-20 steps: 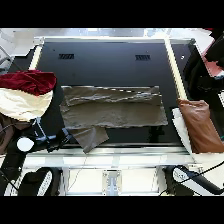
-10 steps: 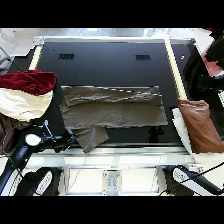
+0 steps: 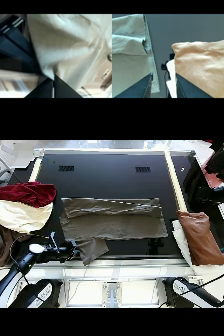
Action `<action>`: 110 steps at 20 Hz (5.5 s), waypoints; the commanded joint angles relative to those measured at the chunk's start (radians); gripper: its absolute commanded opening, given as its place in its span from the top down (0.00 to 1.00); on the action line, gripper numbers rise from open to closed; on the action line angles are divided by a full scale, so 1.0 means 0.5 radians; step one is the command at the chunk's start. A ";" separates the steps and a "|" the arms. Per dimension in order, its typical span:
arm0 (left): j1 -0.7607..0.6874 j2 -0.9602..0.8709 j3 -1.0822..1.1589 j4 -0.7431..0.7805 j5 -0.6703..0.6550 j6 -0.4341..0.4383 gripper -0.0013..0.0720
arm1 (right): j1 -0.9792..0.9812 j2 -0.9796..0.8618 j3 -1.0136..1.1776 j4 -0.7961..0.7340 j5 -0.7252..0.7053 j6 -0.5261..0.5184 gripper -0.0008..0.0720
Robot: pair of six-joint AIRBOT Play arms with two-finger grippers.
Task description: Fold the shirts.
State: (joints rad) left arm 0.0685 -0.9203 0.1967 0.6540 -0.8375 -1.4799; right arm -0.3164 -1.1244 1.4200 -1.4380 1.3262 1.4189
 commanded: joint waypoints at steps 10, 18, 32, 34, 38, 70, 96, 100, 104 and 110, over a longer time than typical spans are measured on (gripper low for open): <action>-0.001 -0.034 0.005 -0.339 -0.023 0.322 0.97 | -0.657 0.521 -1.422 0.333 -0.557 0.356 0.54; -0.001 -0.034 0.005 -0.338 -0.038 0.322 0.97 | -0.674 0.216 -2.109 1.545 -0.802 -0.316 0.34; -0.001 -0.034 0.005 -0.339 -0.037 0.321 0.97 | -0.311 -0.056 -2.107 1.946 -1.273 -0.539 0.57; 0.000 -0.034 0.005 -0.339 -0.037 0.322 0.97 | -0.268 -0.053 -2.069 1.973 -1.283 -0.539 0.89; 0.008 0.142 0.040 -0.333 -0.045 0.330 0.97 | -0.271 0.144 -1.939 1.942 -1.139 -0.553 0.97; 0.045 -0.654 1.720 0.938 -0.082 0.172 0.97 | 0.074 0.479 -1.514 1.185 -0.929 -0.048 0.97; -0.067 -0.959 2.051 0.995 0.390 0.241 0.45 | 0.148 -0.439 -0.715 0.865 -0.594 0.008 0.37; -0.170 -0.687 2.162 0.990 0.338 0.345 0.46 | 0.013 -0.253 -0.467 0.641 -0.468 0.011 0.37; -0.385 -0.752 2.470 0.996 0.005 0.423 0.49 | -0.194 -0.197 -0.559 0.641 -0.407 0.060 0.36; -0.696 -1.164 2.751 0.996 -0.227 0.395 0.51 | -0.253 -0.324 -1.059 0.975 -0.591 -0.107 0.23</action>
State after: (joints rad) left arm -0.2131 -1.4139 1.5074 1.1511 -0.8635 -1.2793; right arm -0.4290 -1.2537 0.9791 -1.0386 1.0534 1.4300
